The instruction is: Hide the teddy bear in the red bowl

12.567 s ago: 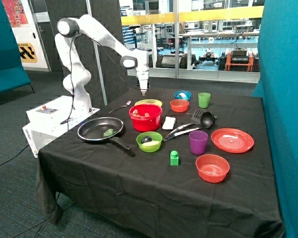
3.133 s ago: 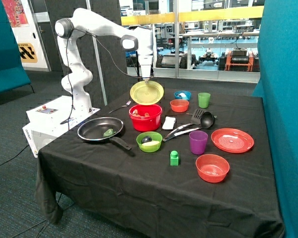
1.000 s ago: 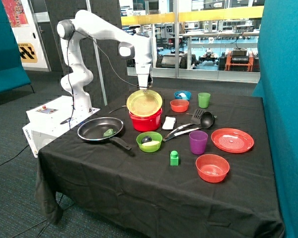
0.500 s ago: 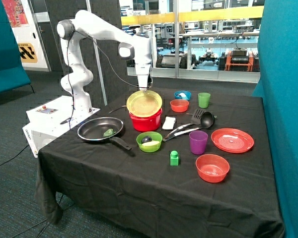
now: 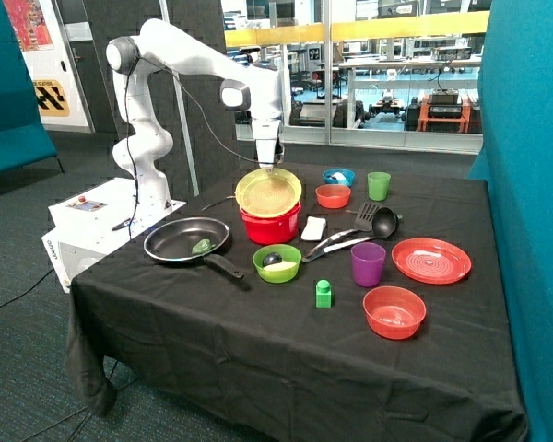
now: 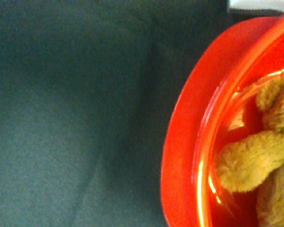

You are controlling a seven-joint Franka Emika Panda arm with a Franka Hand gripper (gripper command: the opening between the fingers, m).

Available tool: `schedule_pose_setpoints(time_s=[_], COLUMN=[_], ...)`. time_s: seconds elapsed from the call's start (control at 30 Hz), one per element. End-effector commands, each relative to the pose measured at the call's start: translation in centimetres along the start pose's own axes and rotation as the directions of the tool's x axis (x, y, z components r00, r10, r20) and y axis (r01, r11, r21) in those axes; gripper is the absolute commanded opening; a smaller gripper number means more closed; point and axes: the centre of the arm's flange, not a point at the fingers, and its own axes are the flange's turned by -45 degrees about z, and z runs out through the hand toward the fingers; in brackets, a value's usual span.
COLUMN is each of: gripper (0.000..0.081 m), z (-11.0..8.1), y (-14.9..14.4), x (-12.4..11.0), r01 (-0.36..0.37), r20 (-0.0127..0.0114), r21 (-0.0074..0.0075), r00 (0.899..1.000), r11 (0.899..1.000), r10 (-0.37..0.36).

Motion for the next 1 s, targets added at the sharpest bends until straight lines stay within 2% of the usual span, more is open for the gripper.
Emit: schedule_pose_setpoints(time_s=[0.0,0.37,0.67,0.7,0.8,0.83,0.93,0.97], gripper=[0.0,0.0,0.0,0.0077,0.038,0.045,0.059,0.0604], z=[1.2,2.5,2.7,2.6,2.5,2.4,2.4,2.4], y=[-0.2,-0.8,-1.6,-1.7,-1.9,-1.9,-2.0,-2.0], x=[0.2,0.1,0.1,0.1,0.2,0.3,0.3,0.3], r01=[0.011,0.023,0.048,0.054,0.059,0.059,0.06,0.061], r20=[0.001,0.001,0.001,0.001,0.001,0.001,0.001,0.001], r21=[0.0006,0.0006,0.0007,0.0007,0.0007,0.0007,0.0007,0.0007], r00=[1.0,1.0,0.999,0.999,0.998,0.998,0.998,0.998], r11=[1.0,1.0,0.999,0.999,0.998,0.998,0.998,0.998], r10=[-0.011,-0.023,-0.048,-0.054,-0.059,-0.059,-0.06,-0.061])
